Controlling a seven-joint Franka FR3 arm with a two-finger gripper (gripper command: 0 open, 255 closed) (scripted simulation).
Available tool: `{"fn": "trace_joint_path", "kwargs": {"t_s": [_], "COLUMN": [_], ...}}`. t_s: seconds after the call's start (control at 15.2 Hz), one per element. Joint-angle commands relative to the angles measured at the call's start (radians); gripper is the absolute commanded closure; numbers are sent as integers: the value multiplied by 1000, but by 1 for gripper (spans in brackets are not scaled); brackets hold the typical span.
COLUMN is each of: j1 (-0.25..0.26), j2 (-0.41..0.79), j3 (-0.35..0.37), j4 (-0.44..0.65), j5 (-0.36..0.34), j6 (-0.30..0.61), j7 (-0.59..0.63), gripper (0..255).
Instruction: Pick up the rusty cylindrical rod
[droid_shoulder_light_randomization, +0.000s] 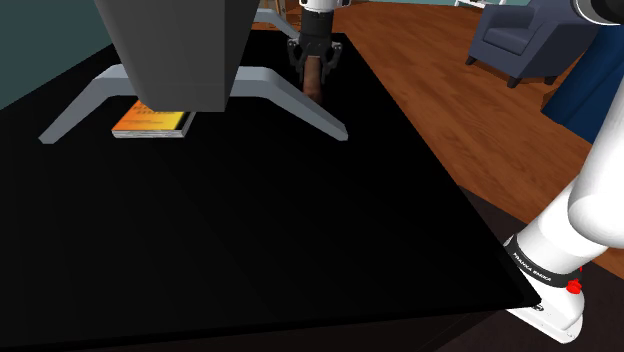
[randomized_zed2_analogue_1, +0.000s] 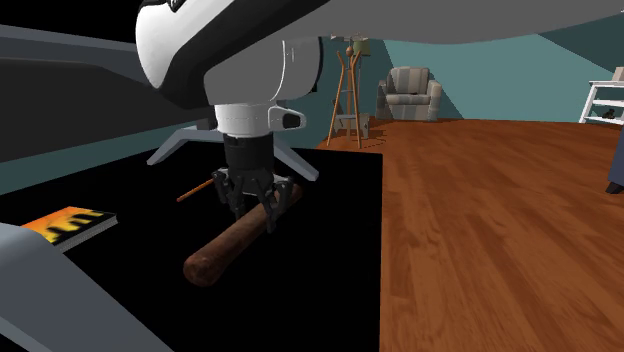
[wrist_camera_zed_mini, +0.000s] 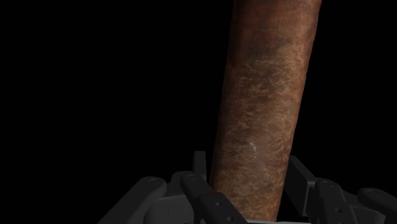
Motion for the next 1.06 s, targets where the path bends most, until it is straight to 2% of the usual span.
{"fn": "trace_joint_path", "kwargs": {"t_s": [0.0, 0.86, 0.99], "j1": [1, 20, 21], "j2": [-2, 30, 30], "j3": [1, 4, 4], "j4": [18, 239, 242], "j5": [1, -8, -8], "j6": [-20, -211, -213], "j7": [-1, -3, -3], "gripper": [255, 255, 255]}}
